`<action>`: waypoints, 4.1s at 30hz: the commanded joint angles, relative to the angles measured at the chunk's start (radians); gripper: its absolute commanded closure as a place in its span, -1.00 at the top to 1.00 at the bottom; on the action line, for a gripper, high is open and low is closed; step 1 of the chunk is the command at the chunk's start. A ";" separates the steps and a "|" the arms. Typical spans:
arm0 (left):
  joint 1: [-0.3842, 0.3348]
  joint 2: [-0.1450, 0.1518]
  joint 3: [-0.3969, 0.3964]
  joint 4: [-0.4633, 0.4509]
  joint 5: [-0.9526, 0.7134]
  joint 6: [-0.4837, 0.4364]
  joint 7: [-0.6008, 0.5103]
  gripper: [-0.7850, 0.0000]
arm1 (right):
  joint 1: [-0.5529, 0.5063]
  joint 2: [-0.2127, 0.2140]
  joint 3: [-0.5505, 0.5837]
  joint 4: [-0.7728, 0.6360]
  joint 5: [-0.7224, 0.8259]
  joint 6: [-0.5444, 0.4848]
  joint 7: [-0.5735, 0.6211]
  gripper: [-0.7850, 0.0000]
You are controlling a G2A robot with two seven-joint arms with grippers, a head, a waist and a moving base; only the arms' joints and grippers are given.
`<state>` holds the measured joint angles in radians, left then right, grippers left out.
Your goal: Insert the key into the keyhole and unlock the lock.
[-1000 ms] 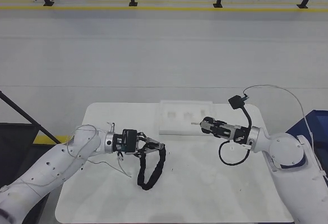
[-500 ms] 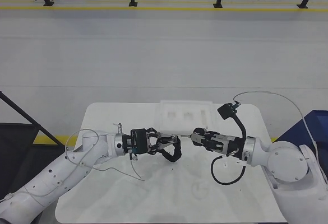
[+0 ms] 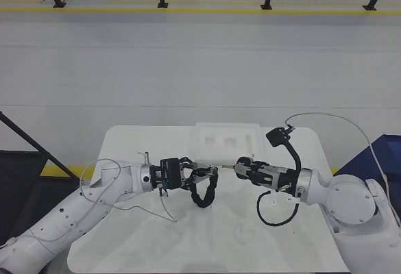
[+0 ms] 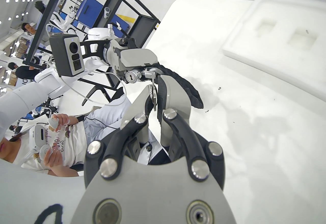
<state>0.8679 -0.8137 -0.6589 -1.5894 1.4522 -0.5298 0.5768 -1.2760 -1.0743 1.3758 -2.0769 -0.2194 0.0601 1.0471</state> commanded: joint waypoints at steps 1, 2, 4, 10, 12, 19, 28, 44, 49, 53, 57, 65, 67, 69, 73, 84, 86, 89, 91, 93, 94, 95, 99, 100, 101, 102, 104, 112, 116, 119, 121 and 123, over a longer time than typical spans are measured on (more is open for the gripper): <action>0.011 -0.002 -0.008 -0.008 -0.001 0.014 -0.009 -1.00 | -0.007 0.003 0.006 -0.026 -0.007 0.030 0.015 -1.00; 0.011 -0.004 -0.011 -0.007 0.014 0.025 -0.003 -1.00 | -0.011 0.005 0.007 -0.042 -0.013 0.043 0.026 -1.00; 0.013 -0.011 -0.011 0.003 0.050 0.067 0.035 -1.00 | -0.020 0.008 0.006 -0.077 -0.023 0.064 0.049 -1.00; -0.007 -0.047 0.031 0.086 0.164 0.141 0.185 -1.00 | -0.017 0.013 -0.038 -0.147 -0.077 0.072 0.079 -1.00; -0.024 -0.060 0.045 0.113 0.205 0.155 0.217 -1.00 | -0.014 0.014 -0.044 -0.152 -0.100 0.063 0.065 -1.00; -0.058 -0.098 0.068 0.187 0.220 0.143 0.300 -1.00 | -0.019 0.020 -0.064 -0.178 -0.183 0.060 0.041 -1.00; -0.077 -0.124 0.077 0.227 0.242 0.072 0.316 -1.00 | -0.027 0.026 -0.095 -0.206 -0.276 0.037 0.034 -1.00; -0.067 -0.143 0.045 0.244 0.258 0.022 0.309 -1.00 | -0.022 0.032 -0.112 -0.219 -0.360 0.064 0.031 -1.00; -0.060 -0.145 0.034 0.238 0.270 0.007 0.311 -1.00 | -0.022 0.033 -0.117 -0.212 -0.359 0.069 0.032 -1.00; -0.053 -0.146 0.025 0.230 0.277 0.002 0.312 -1.00 | -0.012 0.033 -0.120 -0.200 -0.335 0.059 0.037 -1.00; -0.046 -0.148 0.013 0.229 0.274 -0.005 0.303 -1.00 | -0.007 0.034 -0.121 -0.197 -0.331 0.058 0.040 -1.00; -0.033 -0.149 -0.011 0.226 0.286 -0.005 0.292 -1.00 | 0.000 0.037 -0.131 -0.198 -0.339 0.063 0.065 -1.00; -0.031 -0.149 -0.018 0.221 0.300 0.004 0.283 -1.00 | 0.003 0.037 -0.134 -0.198 -0.344 0.067 0.076 -1.00; -0.028 -0.147 -0.027 0.214 0.314 0.012 0.276 -1.00 | 0.007 0.038 -0.137 -0.200 -0.350 0.071 0.086 -1.00; -0.018 -0.142 -0.047 0.191 0.344 0.018 0.256 -1.00 | 0.014 0.040 -0.141 -0.205 -0.359 0.076 0.097 -1.00; 0.015 -0.131 -0.079 0.120 0.395 -0.016 0.215 -1.00 | 0.025 0.043 -0.153 -0.207 -0.371 0.072 0.113 -1.00; 0.020 -0.130 -0.087 0.115 0.399 -0.016 0.209 -1.00 | 0.026 0.043 -0.155 -0.208 -0.374 0.075 0.115 -1.00; 0.027 -0.127 -0.100 0.107 0.409 -0.014 0.200 -1.00 | 0.027 0.044 -0.156 -0.209 -0.379 0.077 0.123 -1.00; 0.031 -0.125 -0.108 0.100 0.422 -0.009 0.193 -1.00 | 0.031 0.045 -0.159 -0.208 -0.382 0.076 0.138 -1.00; 0.034 -0.123 -0.116 0.092 0.438 -0.006 0.192 -1.00 | 0.036 0.046 -0.162 -0.207 -0.384 0.077 0.154 -1.00; 0.036 -0.121 -0.120 0.089 0.446 -0.005 0.190 -1.00 | 0.039 0.046 -0.164 -0.206 -0.386 0.077 0.159 -1.00; 0.038 -0.120 -0.124 0.084 0.454 -0.004 0.189 -1.00 | 0.042 0.047 -0.166 -0.204 -0.387 0.078 0.162 -1.00; 0.046 -0.116 -0.135 0.066 0.479 -0.011 0.183 -1.00 | 0.052 0.047 -0.172 -0.201 -0.386 0.079 0.171 -1.00; 0.047 -0.116 -0.136 0.062 0.484 -0.013 0.183 -1.00 | 0.054 0.047 -0.174 -0.201 -0.386 0.078 0.172 -1.00; 0.049 -0.115 -0.137 0.058 0.488 -0.017 0.183 -1.00 | 0.056 0.047 -0.176 -0.200 -0.386 0.078 0.173 -1.00; 0.049 -0.115 -0.138 0.055 0.492 -0.019 0.183 -1.00 | 0.058 0.047 -0.178 -0.199 -0.386 0.078 0.174 -1.00; 0.051 -0.115 -0.138 0.051 0.494 -0.028 0.189 -1.00 | 0.062 0.047 -0.182 -0.198 -0.388 0.078 0.179 -1.00; 0.054 -0.117 -0.143 0.047 0.505 -0.040 0.190 -1.00 | 0.069 0.049 -0.192 -0.196 -0.387 0.082 0.187 -1.00; 0.054 -0.118 -0.147 0.050 0.503 -0.044 0.189 -1.00 | 0.071 0.050 -0.196 -0.197 -0.389 0.082 0.194 -1.00; 0.056 -0.121 -0.153 0.064 0.467 -0.051 0.198 -1.00 | 0.072 0.050 -0.195 -0.196 -0.387 0.085 0.192 -1.00; 0.059 -0.124 -0.162 0.083 0.414 -0.060 0.217 -1.00 | 0.072 0.051 -0.193 -0.194 -0.383 0.088 0.193 -1.00; 0.056 -0.126 -0.170 0.096 0.383 -0.071 0.223 -1.00 | 0.073 0.051 -0.193 -0.192 -0.376 0.088 0.198 -1.00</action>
<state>0.9250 -0.9388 -0.8264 -1.4983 1.8475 -0.5960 0.7978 -1.2036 -1.0231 1.1832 -2.2698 -0.5989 0.1486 1.2430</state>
